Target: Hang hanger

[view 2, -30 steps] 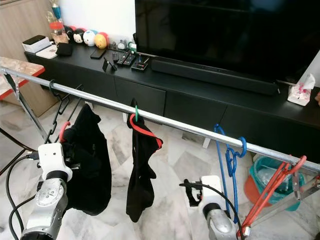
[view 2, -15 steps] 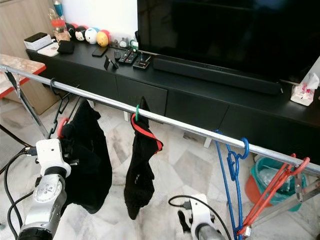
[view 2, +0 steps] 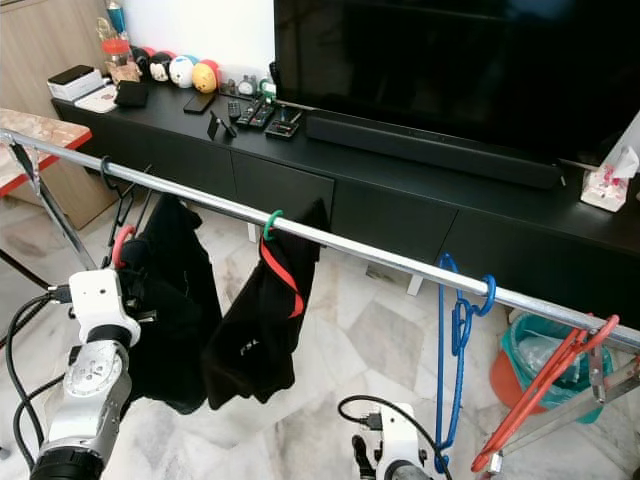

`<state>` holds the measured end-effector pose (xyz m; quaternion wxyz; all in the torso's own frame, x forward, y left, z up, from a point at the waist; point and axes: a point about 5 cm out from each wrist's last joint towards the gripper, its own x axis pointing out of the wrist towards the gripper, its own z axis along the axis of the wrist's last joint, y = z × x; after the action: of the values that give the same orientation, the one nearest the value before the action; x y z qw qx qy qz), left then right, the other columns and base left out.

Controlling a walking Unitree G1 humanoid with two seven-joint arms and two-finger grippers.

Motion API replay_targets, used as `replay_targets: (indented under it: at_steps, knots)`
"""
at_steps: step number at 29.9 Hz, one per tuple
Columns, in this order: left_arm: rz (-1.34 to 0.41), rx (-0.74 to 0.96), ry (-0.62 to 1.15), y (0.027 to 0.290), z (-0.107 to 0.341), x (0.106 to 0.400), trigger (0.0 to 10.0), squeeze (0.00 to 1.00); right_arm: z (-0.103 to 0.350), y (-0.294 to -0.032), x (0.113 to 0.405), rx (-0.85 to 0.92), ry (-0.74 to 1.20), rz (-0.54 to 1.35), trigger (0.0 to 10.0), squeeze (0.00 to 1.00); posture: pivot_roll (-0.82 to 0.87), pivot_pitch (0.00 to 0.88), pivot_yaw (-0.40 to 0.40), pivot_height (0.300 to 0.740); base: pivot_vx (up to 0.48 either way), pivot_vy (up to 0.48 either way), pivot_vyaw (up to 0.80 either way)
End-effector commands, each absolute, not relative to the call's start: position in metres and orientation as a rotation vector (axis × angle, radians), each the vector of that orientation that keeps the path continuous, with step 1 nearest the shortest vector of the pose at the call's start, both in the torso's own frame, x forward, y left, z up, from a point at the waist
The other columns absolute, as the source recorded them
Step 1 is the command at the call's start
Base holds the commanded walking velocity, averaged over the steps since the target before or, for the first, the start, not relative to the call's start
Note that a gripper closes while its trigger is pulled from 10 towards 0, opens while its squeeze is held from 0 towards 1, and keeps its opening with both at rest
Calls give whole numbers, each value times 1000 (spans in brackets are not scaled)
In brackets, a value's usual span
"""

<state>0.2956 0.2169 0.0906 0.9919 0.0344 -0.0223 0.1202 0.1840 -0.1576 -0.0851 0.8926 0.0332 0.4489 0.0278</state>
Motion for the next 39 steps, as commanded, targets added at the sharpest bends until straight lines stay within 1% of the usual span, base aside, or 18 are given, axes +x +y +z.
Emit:
replay_targets:
  at_steps: [1, 29, 31, 33, 34, 36, 37, 38, 39]
  knots:
    - [239, 61, -81, 218, 101, 301, 10000, 0, -87, -163, 179, 75, 943, 50, 10000, 0, -56, 14, -22, 740, 244, 0, 0]
    - [231, 55, -78, 216, 99, 300, 10000, 0, -87, -160, 179, 88, 935, 89, 10000, 0, -58, 17, -24, 740, 268, 0, 0]
    - [218, 9, -78, 213, 97, 300, 10000, 0, -87, -160, 179, 90, 935, 97, 10000, 0, -59, 19, -23, 740, 0, 0, 0]
    - [218, 9, -78, 213, 97, 300, 10000, 0, -87, -160, 179, 90, 935, 97, 10000, 0, -59, 19, -23, 740, 0, 0, 0]
    - [180, -70, -60, 210, 94, 299, 10000, 0, -87, -160, 179, 91, 935, 100, 10000, 0, -59, 18, -24, 740, 0, 0, 0]
    - [160, -104, -54, 209, 92, 298, 10000, 0, -87, -160, 179, 90, 935, 102, 10000, 0, -59, 18, -24, 740, 0, 0, 0]
    - [127, -144, -43, 207, 91, 298, 10000, 0, -87, -160, 179, 92, 934, 101, 10000, 0, -59, 19, -27, 740, 0, 0, 0]
    - [93, -227, -34, 207, 90, 298, 10000, 0, -87, -160, 179, 93, 934, 100, 10000, 0, -61, 18, -29, 740, 0, 0, 0]
    - [84, -252, -31, 207, 90, 298, 10000, 0, -87, -160, 179, 93, 934, 101, 10000, 0, -61, 18, -29, 740, 0, 0, 0]
